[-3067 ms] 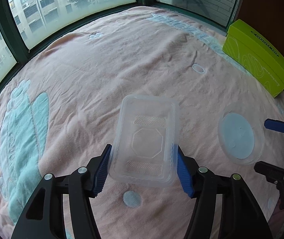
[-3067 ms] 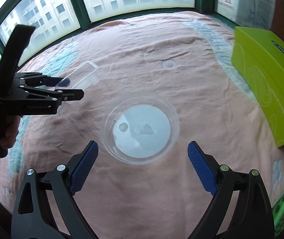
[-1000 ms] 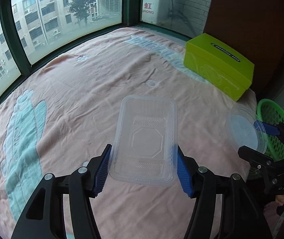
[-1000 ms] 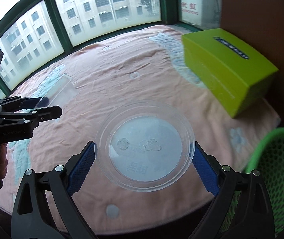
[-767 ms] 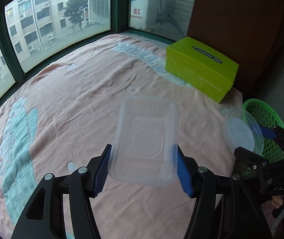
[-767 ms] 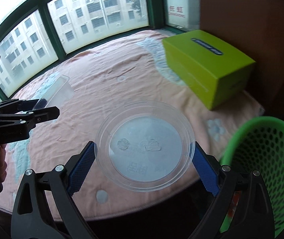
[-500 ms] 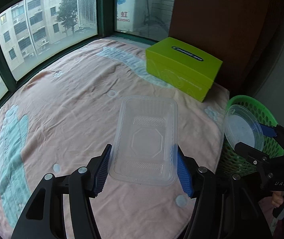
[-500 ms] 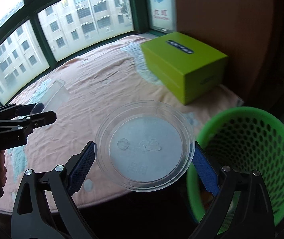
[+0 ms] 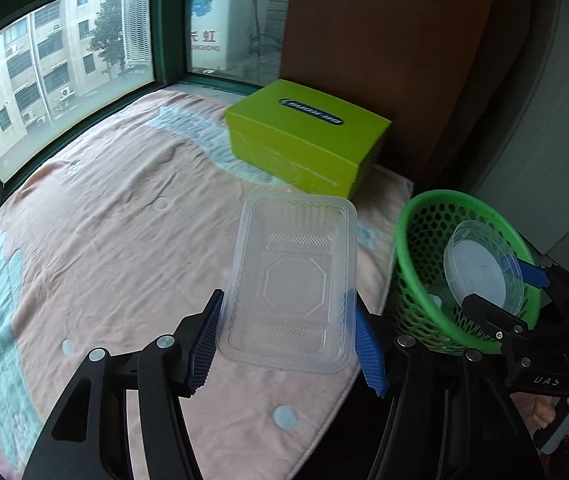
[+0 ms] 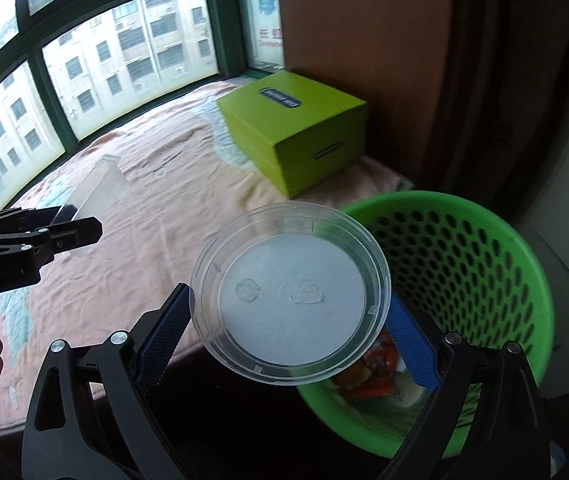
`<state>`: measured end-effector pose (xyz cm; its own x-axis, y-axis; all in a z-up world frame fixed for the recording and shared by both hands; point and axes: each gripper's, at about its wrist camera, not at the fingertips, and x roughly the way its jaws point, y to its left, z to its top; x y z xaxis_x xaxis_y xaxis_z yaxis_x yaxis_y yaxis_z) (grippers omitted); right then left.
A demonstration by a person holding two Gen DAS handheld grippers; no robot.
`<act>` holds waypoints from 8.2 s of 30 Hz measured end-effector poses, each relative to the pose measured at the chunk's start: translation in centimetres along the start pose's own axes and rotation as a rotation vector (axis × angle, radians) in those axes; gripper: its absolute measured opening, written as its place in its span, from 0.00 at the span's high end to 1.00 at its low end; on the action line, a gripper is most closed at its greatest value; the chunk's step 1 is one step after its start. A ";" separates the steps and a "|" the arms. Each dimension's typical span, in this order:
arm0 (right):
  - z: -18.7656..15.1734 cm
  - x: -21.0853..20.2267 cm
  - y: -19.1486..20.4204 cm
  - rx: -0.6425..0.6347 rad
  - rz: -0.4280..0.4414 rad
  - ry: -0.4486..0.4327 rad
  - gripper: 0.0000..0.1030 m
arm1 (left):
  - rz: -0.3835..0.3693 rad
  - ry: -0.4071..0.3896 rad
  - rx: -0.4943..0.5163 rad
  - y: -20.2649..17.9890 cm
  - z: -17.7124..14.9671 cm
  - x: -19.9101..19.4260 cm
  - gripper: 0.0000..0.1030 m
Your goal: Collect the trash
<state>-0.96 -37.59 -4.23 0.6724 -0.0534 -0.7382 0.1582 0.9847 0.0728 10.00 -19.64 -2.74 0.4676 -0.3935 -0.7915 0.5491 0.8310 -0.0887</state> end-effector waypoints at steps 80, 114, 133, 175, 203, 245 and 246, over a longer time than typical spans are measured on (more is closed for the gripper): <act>-5.6 -7.1 -13.3 0.298 -0.165 -0.052 0.09 | -0.213 0.087 0.183 -17.4 2.4 4.8 0.37; 0.3 -3.7 4.0 0.055 0.107 -0.072 0.09 | 0.190 -0.131 -0.153 3.4 -2.2 -7.5 0.10; 1.9 -3.8 11.9 -0.067 0.122 -0.154 0.08 | 0.336 -0.226 -0.317 9.9 -6.2 -12.8 0.09; 1.4 -2.8 13.7 -0.069 0.152 -0.134 0.06 | 0.409 -0.193 -0.322 10.5 -8.2 -12.6 0.07; 1.2 -2.7 13.7 -0.065 0.157 -0.130 0.06 | 0.414 -0.189 -0.317 10.4 -8.3 -12.3 0.07; 0.6 -2.1 13.8 -0.048 0.159 -0.113 0.06 | 0.413 -0.181 -0.302 11.1 -9.0 -12.3 0.07; 0.6 -2.1 13.8 -0.047 0.159 -0.112 0.06 | 0.411 -0.179 -0.303 11.2 -9.0 -12.3 0.07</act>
<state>0.24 -23.95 -1.23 0.7631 0.0882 -0.6402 0.0111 0.9887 0.1495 4.16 -1.97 0.57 0.7272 -0.0509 -0.6846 0.0842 0.9963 0.0154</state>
